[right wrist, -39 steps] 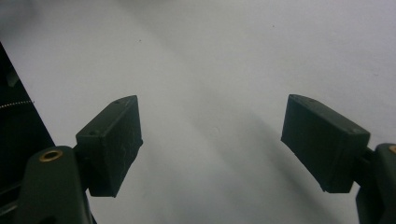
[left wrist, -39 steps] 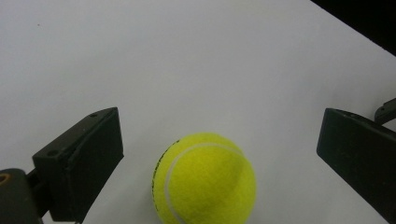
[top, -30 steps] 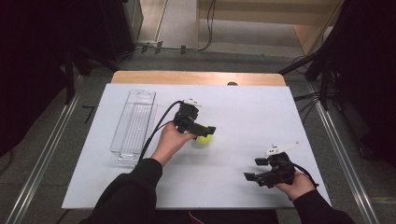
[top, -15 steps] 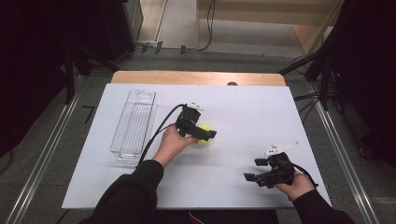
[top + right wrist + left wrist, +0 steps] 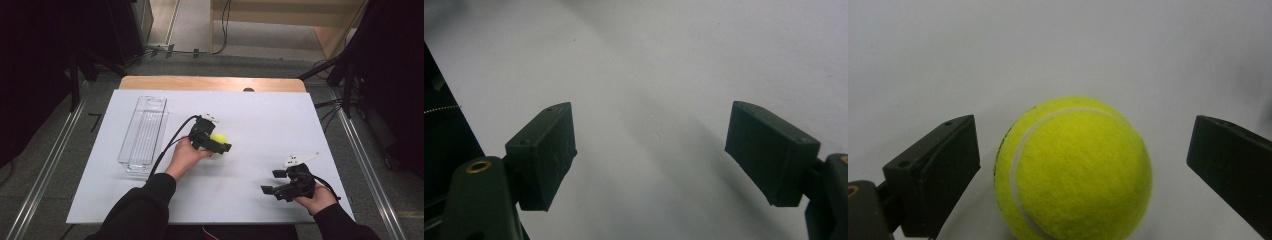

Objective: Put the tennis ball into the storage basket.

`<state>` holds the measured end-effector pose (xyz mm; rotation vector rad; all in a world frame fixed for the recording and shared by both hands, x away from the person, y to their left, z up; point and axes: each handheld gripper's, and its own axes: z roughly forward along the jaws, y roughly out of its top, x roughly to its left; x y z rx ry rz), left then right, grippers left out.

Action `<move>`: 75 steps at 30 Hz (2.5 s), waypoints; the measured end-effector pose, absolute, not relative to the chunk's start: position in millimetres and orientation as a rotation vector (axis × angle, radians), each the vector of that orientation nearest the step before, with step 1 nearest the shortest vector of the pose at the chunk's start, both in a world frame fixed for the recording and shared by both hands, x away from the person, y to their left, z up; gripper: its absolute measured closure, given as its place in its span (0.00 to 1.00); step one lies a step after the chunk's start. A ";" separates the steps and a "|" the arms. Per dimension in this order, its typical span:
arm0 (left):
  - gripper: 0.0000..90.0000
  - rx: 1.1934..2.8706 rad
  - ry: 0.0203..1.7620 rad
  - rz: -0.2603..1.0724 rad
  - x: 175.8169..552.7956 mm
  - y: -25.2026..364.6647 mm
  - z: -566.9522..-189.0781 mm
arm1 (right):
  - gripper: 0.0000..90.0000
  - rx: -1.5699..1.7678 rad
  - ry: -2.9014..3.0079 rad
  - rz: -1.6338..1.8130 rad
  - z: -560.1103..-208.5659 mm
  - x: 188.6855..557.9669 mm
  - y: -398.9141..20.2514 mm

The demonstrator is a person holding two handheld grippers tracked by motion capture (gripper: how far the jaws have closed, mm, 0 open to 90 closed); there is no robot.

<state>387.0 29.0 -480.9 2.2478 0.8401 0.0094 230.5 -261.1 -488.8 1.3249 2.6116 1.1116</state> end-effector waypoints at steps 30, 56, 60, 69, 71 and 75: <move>0.27 2.337 0.797 0.113 379.9 28.3 -499.5 | 0.20 1.325 2.610 1.112 -488.2 229.8 -261.8; 0.28 2.335 0.817 0.082 381.7 32.3 -495.4 | 0.20 1.327 2.609 1.116 -488.3 229.7 -261.9; 0.28 2.324 0.825 0.075 381.5 33.6 -492.0 | 0.20 1.328 2.609 1.116 -488.3 229.7 -261.8; 0.28 2.319 0.813 0.053 378.1 35.9 -481.6 | 0.20 1.328 2.609 1.118 -488.3 229.9 -261.9; 0.28 2.323 0.806 0.057 377.0 36.2 -479.5 | 0.20 1.329 2.608 1.118 -488.3 229.8 -261.8; 0.28 2.322 0.799 0.050 375.4 38.0 -474.5 | 0.20 1.330 2.608 1.117 -488.2 229.8 -262.1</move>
